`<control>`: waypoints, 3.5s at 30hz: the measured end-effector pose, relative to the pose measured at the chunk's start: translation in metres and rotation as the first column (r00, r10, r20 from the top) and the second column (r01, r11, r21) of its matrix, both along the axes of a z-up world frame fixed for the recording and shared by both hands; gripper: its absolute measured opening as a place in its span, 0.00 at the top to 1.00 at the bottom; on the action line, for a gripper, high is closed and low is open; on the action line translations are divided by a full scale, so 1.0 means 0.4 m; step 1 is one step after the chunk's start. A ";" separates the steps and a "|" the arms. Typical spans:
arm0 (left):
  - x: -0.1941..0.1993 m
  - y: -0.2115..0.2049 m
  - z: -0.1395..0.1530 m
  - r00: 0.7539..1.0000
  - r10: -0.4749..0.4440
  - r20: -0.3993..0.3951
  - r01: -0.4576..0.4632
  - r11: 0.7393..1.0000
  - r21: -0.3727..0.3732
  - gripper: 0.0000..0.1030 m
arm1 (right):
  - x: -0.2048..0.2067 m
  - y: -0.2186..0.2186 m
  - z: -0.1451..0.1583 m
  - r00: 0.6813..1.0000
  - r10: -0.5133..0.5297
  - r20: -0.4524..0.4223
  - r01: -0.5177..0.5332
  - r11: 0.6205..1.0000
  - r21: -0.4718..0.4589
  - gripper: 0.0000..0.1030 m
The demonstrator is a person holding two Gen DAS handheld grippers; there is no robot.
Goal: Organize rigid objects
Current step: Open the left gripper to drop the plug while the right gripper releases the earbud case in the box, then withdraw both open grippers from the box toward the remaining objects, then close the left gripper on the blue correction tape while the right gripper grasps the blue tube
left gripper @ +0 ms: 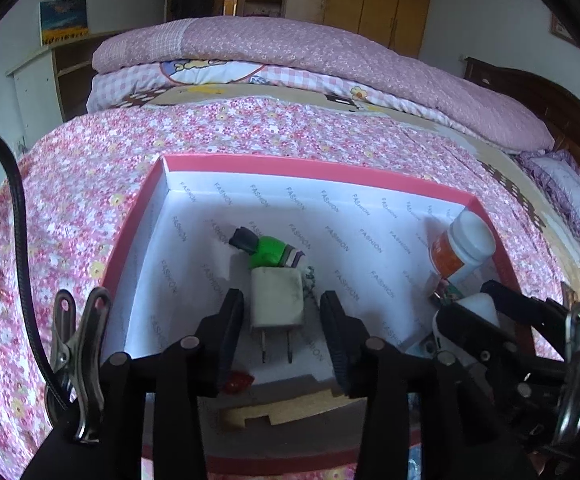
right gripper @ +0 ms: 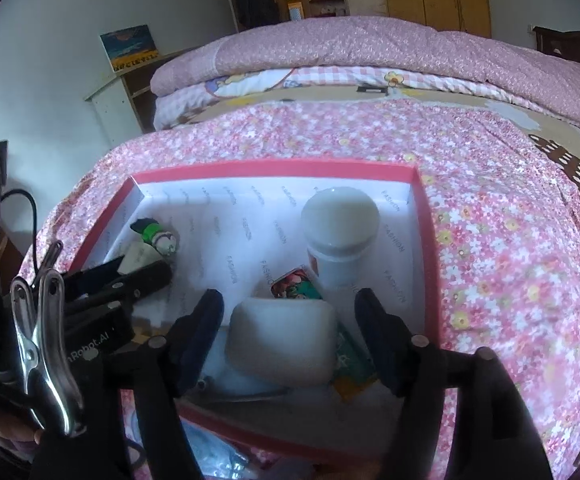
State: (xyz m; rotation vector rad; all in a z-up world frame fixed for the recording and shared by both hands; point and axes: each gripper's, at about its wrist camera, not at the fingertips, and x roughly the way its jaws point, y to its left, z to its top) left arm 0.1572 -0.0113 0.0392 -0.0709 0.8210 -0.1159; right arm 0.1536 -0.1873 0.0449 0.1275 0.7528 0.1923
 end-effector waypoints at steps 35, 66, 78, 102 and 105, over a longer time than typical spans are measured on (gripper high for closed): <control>-0.191 -0.009 0.100 0.997 -0.040 0.062 0.039 0.999 0.012 0.47 | -0.212 -0.035 0.057 0.999 0.010 0.048 -0.015 0.995 0.100 0.26; -0.331 -0.029 0.040 0.995 -0.102 0.002 0.102 0.995 -0.016 0.47 | -0.370 -0.094 -0.026 1.000 -0.023 0.007 0.022 0.998 0.055 0.26; -0.332 -0.045 0.010 0.993 -0.116 -0.026 0.116 0.993 -0.009 0.47 | -0.337 -0.090 -0.073 0.999 -0.003 -0.033 0.002 1.000 -0.005 0.26; -0.322 -0.056 -0.013 0.990 -0.129 -0.050 0.129 0.992 -0.011 0.47 | -0.280 -0.109 -0.094 0.999 -0.030 -0.040 0.030 1.000 0.005 0.17; -0.321 -0.058 -0.013 0.990 -0.130 -0.047 0.130 0.992 -0.009 0.46 | -0.273 -0.105 -0.093 0.999 -0.040 -0.034 0.040 0.999 -0.009 0.19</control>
